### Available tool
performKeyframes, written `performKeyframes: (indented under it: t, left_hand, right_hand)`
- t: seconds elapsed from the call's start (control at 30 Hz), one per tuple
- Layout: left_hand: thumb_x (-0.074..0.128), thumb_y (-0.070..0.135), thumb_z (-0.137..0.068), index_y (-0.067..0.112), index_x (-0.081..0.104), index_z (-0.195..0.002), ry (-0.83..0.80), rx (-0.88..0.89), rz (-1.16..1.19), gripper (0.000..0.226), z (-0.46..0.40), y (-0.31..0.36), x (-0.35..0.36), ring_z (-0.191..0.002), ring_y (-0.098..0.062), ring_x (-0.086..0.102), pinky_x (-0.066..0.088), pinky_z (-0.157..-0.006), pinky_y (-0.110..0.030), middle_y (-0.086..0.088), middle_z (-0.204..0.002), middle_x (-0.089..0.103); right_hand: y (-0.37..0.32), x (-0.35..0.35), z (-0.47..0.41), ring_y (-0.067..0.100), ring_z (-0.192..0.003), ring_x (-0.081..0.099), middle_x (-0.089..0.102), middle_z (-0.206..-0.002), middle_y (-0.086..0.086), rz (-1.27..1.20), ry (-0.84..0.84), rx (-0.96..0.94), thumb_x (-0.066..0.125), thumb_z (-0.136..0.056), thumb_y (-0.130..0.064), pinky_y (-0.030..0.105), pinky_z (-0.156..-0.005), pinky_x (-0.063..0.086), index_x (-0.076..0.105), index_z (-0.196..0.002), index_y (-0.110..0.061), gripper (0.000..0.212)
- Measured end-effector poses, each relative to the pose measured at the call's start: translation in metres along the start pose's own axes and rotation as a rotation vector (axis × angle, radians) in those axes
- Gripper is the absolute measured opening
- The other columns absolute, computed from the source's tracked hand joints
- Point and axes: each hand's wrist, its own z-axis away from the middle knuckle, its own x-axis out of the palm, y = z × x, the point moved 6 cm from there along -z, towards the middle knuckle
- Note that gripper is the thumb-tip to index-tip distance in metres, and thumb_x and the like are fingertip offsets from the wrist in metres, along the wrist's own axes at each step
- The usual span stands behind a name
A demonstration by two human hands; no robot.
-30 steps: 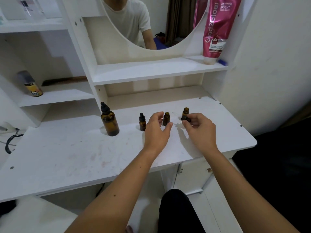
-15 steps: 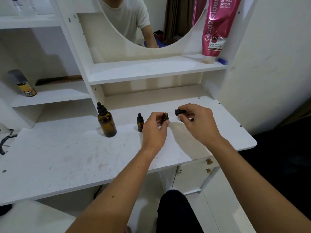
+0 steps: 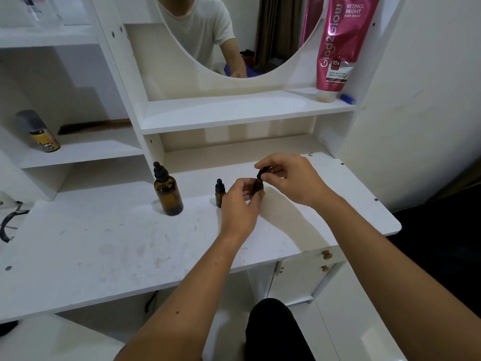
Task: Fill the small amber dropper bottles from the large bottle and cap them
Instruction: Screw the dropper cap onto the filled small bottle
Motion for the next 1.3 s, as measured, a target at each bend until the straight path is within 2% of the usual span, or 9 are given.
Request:
performKeyframes:
  t: [0.13, 0.23, 0.37, 0.57, 0.8, 0.93, 1.07, 1.13, 1.3]
  left_hand:
    - [0.072, 0.013, -0.096, 0.015, 0.068, -0.120, -0.013, -0.003, -0.002, 0.025, 0.000, -0.001, -0.001, -0.100, -0.006, 0.070, 0.055, -0.090, -0.018, 0.008, -0.107, 0.074]
    - [0.072, 0.013, -0.096, 0.015, 0.068, -0.122, -0.024, -0.002, -0.005, 0.026, 0.000, -0.001, -0.001, -0.101, -0.005, 0.070, 0.055, -0.091, -0.017, 0.008, -0.108, 0.074]
    - [0.073, 0.012, -0.095, 0.016, 0.069, -0.120, -0.026, -0.009, -0.004, 0.025, 0.000, -0.001, -0.001, -0.099, -0.004, 0.070, 0.054, -0.089, -0.014, 0.009, -0.105, 0.074]
    - [0.072, 0.012, -0.096, 0.019, 0.069, -0.118, -0.041, -0.009, -0.022, 0.023, 0.000, -0.002, -0.001, -0.097, 0.002, 0.068, 0.051, -0.085, -0.009, 0.013, -0.103, 0.074]
    - [0.067, 0.010, -0.099, 0.023, 0.067, -0.116, -0.053, -0.008, -0.026, 0.022, 0.002, 0.003, -0.001, -0.092, 0.011, 0.065, 0.048, -0.078, -0.004, 0.018, -0.101, 0.070]
    - [0.069, 0.009, -0.098, 0.018, 0.068, -0.119, -0.049, -0.004, -0.021, 0.023, 0.002, 0.003, -0.002, -0.095, 0.008, 0.066, 0.049, -0.081, -0.006, 0.014, -0.103, 0.072]
    - [0.068, 0.008, -0.098, 0.015, 0.068, -0.120, -0.047, 0.003, -0.031, 0.024, 0.002, 0.003, -0.002, -0.095, 0.008, 0.066, 0.049, -0.082, -0.006, 0.012, -0.103, 0.072]
    - [0.068, 0.007, -0.098, 0.014, 0.069, -0.119, -0.043, 0.002, -0.021, 0.023, 0.003, 0.003, -0.003, -0.094, 0.007, 0.067, 0.049, -0.081, -0.006, 0.011, -0.102, 0.073]
    - [0.069, 0.008, -0.098, 0.015, 0.069, -0.121, -0.044, -0.003, -0.031, 0.024, 0.003, 0.002, -0.002, -0.096, 0.006, 0.067, 0.050, -0.083, -0.007, 0.010, -0.105, 0.073]
  right_hand:
    - [0.012, 0.009, 0.002, 0.006, -0.096, 0.076, 0.078, -0.103, -0.005, -0.088, -0.010, 0.065, 0.078, -0.093, -0.008, 0.028, -0.097, 0.060, 0.075, -0.120, -0.020, 0.029]
    - [0.017, 0.013, 0.004, 0.001, -0.095, 0.075, 0.078, -0.103, -0.010, -0.085, -0.024, 0.072, 0.076, -0.096, -0.010, 0.022, -0.093, 0.059, 0.077, -0.116, -0.022, 0.023]
    - [0.018, 0.014, 0.005, 0.001, -0.095, 0.074, 0.075, -0.104, -0.020, -0.068, -0.047, 0.031, 0.073, -0.098, -0.008, 0.010, -0.088, 0.054, 0.078, -0.117, -0.024, 0.025]
    - [0.017, 0.015, -0.001, 0.002, -0.094, 0.072, 0.075, -0.107, -0.017, -0.024, -0.106, -0.003, 0.070, -0.098, -0.006, 0.007, -0.083, 0.050, 0.077, -0.120, -0.024, 0.029]
    - [0.022, 0.018, 0.002, 0.012, -0.095, 0.072, 0.074, -0.106, -0.003, -0.039, -0.041, 0.004, 0.084, -0.091, -0.020, 0.026, -0.092, 0.060, 0.076, -0.120, -0.020, 0.031]
    - [0.022, 0.017, 0.007, 0.010, -0.093, 0.071, 0.069, -0.112, -0.007, -0.095, -0.015, -0.002, 0.077, -0.096, -0.020, 0.013, -0.085, 0.053, 0.074, -0.126, -0.023, 0.031]
    - [0.027, 0.017, 0.006, 0.010, -0.086, 0.073, 0.076, -0.097, -0.005, -0.107, 0.006, 0.056, 0.082, -0.092, -0.024, 0.023, -0.083, 0.060, 0.078, -0.110, -0.021, 0.018]
    - [0.030, 0.016, 0.006, 0.010, -0.080, 0.072, 0.076, -0.090, -0.004, -0.122, 0.045, 0.103, 0.087, -0.087, -0.030, 0.021, -0.078, 0.059, 0.076, -0.104, -0.021, 0.023]
    - [0.022, 0.016, 0.010, 0.009, -0.089, 0.072, 0.075, -0.103, -0.007, -0.126, 0.071, 0.032, 0.077, -0.095, -0.020, 0.018, -0.085, 0.058, 0.076, -0.119, -0.020, 0.024]
